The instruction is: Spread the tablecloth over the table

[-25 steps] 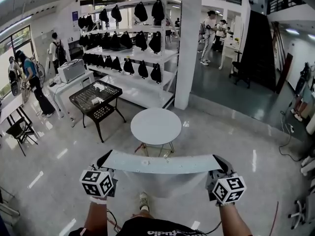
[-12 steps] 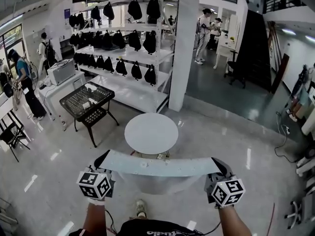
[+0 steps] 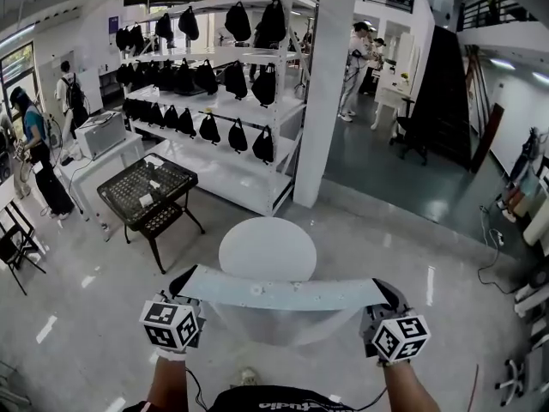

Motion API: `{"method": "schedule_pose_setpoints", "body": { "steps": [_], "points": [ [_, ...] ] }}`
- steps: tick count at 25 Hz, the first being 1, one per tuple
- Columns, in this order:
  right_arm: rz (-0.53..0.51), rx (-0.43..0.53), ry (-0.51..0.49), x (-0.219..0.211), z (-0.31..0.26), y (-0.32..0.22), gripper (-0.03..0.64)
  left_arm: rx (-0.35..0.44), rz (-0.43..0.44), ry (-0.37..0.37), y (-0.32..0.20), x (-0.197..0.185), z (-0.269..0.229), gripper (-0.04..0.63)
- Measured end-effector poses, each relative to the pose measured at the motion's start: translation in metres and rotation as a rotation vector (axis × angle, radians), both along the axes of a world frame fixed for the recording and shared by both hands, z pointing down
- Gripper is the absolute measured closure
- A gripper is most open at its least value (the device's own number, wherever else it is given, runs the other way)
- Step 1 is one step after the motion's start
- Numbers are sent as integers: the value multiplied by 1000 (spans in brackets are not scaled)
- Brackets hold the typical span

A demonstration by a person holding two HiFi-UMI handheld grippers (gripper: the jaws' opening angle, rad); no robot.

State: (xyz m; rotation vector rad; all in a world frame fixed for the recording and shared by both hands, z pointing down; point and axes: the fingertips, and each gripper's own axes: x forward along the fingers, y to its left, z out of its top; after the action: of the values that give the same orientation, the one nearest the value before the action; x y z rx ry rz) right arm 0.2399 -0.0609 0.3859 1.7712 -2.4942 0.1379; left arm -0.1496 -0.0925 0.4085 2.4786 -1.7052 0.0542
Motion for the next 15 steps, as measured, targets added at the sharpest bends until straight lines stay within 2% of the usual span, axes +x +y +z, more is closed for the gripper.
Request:
{"method": "schedule_pose_setpoints", "body": {
  "steps": [5, 10, 15],
  "points": [
    [15, 17, 1, -14, -7, -51, 589, -7, 25, -16, -55, -14, -1, 574],
    [33, 24, 2, -33, -7, -102, 589, -43, 32, 15, -105, -33, 7, 574],
    [52, 24, 5, -49, -5, -138, 589, -30, 49, 21, -146, -48, 7, 574]
  ]
}}
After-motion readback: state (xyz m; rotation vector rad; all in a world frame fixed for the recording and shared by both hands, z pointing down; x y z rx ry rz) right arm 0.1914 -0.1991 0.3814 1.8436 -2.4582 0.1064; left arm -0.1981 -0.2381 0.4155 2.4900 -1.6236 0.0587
